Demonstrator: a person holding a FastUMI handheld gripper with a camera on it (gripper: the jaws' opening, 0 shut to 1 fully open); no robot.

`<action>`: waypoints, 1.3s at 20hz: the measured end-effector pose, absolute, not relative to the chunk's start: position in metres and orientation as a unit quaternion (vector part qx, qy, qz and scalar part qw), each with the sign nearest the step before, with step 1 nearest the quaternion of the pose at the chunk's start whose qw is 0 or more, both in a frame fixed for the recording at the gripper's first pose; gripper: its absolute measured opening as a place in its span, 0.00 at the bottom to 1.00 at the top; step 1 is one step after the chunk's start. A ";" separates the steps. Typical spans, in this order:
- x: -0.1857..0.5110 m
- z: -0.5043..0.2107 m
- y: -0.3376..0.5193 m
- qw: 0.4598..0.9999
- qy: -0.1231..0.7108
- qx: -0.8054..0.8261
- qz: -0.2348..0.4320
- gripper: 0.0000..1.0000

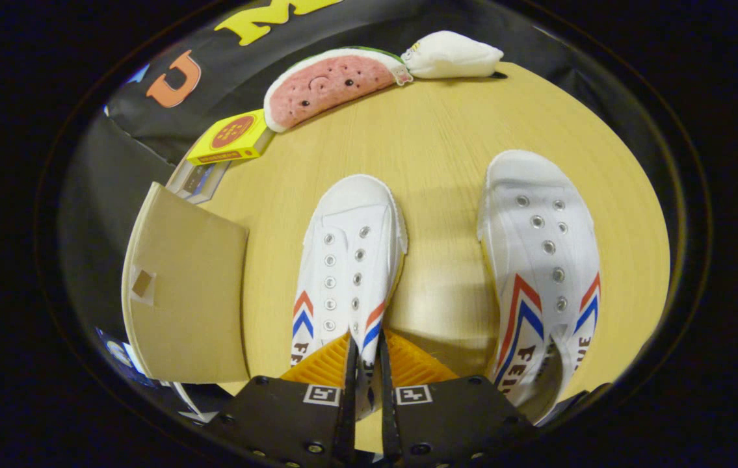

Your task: Open the storage box then place both shoes into the box .Put the left shoe in first, then the right shoe, with the right side of both shoes facing outward in a uniform manner.

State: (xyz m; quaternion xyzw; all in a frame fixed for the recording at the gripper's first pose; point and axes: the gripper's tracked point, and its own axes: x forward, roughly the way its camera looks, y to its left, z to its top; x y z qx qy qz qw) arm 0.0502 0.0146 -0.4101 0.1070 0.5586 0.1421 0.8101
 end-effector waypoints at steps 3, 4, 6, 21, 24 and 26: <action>0.054 -0.410 0.016 0.808 0.560 0.126 0.132 0.10; 0.051 -0.403 0.014 0.808 0.559 0.132 0.131 0.01; 0.048 -0.397 0.016 0.811 0.553 0.141 0.132 0.00; 0.026 -0.257 0.065 0.852 0.476 0.154 0.156 0.00; 0.021 -0.217 0.096 0.863 0.452 0.155 0.166 0.00; 0.014 -0.196 0.120 0.867 0.438 0.158 0.175 0.00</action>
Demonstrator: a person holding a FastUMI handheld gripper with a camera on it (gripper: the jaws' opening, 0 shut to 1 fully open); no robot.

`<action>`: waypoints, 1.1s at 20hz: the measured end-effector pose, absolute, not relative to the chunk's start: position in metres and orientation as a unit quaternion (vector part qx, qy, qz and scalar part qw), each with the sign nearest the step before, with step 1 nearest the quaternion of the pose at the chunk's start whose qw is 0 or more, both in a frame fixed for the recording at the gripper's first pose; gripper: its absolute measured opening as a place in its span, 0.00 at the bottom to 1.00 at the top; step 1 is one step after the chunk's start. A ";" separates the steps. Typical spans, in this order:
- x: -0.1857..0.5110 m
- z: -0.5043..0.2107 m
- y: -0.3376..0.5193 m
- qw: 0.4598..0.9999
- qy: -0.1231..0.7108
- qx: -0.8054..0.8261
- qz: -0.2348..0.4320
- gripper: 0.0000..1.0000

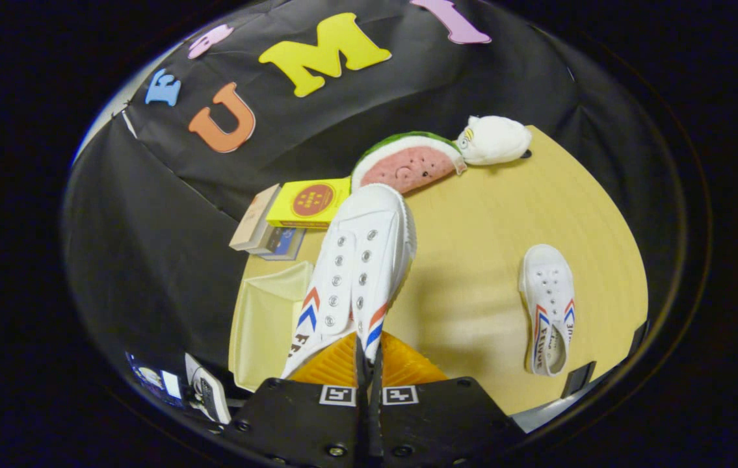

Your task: Open the storage box then place both shoes into the box .Put the left shoe in first, then the right shoe, with the right side of both shoes facing outward in a uniform manner.

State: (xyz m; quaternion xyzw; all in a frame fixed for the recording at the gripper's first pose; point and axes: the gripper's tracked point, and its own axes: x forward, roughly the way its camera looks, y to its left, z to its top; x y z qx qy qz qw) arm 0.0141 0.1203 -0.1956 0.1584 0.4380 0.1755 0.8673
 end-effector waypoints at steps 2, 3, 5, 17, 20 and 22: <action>0.006 -0.180 0.149 0.872 0.426 0.149 0.188 0.00; 0.001 -0.175 0.162 0.873 0.423 0.145 0.195 0.00; -0.008 -0.169 0.194 0.872 0.421 0.139 0.209 0.00; -0.046 -0.228 0.331 0.851 0.456 0.076 0.251 0.00; -0.046 -0.257 0.330 0.851 0.469 0.054 0.229 0.00; -0.045 -0.267 0.331 0.851 0.473 0.048 0.223 0.00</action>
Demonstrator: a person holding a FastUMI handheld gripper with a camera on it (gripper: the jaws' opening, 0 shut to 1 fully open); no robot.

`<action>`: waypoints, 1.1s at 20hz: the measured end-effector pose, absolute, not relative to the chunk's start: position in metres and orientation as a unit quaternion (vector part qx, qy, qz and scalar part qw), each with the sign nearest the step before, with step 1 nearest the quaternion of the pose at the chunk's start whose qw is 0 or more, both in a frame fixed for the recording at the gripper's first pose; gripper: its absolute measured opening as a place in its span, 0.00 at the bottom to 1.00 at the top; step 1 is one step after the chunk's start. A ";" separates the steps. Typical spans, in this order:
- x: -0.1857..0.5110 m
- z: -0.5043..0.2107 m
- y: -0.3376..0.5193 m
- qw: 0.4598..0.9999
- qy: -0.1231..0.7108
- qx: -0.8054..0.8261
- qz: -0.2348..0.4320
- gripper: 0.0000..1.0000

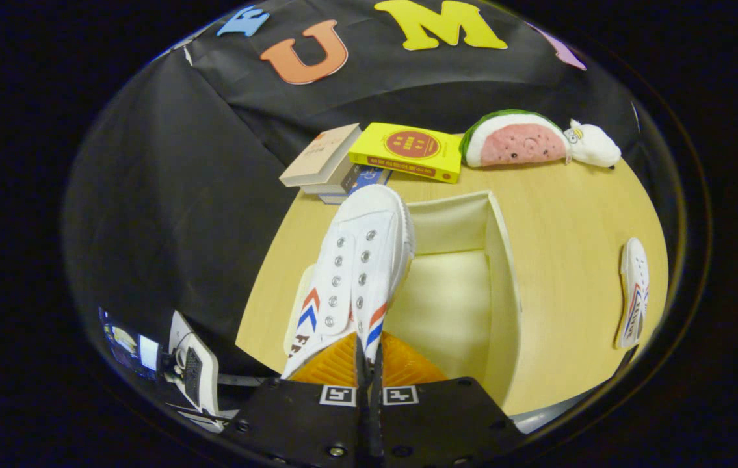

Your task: Open the storage box then place both shoes into the box .Put the left shoe in first, then the right shoe, with the right side of both shoes facing outward in a uniform manner.

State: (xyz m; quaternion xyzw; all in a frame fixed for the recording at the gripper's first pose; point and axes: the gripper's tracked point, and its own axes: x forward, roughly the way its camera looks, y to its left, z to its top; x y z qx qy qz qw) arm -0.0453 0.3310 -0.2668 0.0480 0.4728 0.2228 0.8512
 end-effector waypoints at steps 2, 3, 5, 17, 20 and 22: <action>-0.041 -0.273 0.331 0.852 0.476 0.044 0.213 0.00; -0.039 -0.276 0.332 0.853 0.475 0.044 0.210 0.00; -0.035 -0.281 0.336 0.856 0.472 0.032 0.209 0.00; -0.025 -0.284 0.335 0.856 0.473 0.024 0.210 0.93; -0.016 -0.259 0.314 0.878 0.427 -0.001 0.216 0.90; -0.011 -0.234 0.297 0.899 0.376 -0.030 0.223 0.90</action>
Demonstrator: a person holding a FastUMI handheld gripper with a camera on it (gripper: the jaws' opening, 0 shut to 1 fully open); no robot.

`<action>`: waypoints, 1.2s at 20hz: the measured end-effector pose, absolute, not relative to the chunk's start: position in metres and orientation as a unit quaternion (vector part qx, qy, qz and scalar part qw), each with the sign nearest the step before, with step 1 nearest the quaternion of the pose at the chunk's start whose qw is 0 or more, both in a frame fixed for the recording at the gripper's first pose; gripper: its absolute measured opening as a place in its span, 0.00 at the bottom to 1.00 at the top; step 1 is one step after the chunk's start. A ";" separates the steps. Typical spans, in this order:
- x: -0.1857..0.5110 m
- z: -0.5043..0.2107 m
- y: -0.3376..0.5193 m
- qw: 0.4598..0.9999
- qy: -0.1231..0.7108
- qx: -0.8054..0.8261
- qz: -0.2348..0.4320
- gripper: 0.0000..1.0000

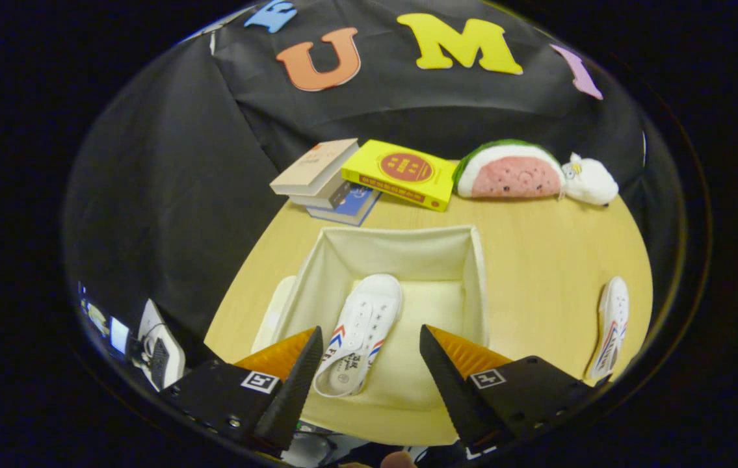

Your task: Open the storage box then place both shoes into the box .Put the left shoe in first, then the right shoe, with the right side of both shoes facing outward in a uniform manner.

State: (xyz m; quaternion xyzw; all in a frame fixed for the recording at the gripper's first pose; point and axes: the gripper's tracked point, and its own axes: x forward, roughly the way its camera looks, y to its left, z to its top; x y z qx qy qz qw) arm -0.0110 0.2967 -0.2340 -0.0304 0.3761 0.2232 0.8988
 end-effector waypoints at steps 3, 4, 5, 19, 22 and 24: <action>-0.003 -0.192 0.256 0.922 0.307 -0.058 0.228 0.90; -0.001 -0.181 0.240 0.928 0.289 -0.061 0.225 0.91; 0.001 -0.171 0.221 0.934 0.275 -0.062 0.220 0.92; 0.047 -0.202 -0.053 0.950 0.288 -0.025 0.116 0.94; 0.053 -0.235 -0.089 0.942 0.319 -0.018 0.107 0.94; 0.059 -0.263 -0.107 0.932 0.347 -0.019 0.102 0.94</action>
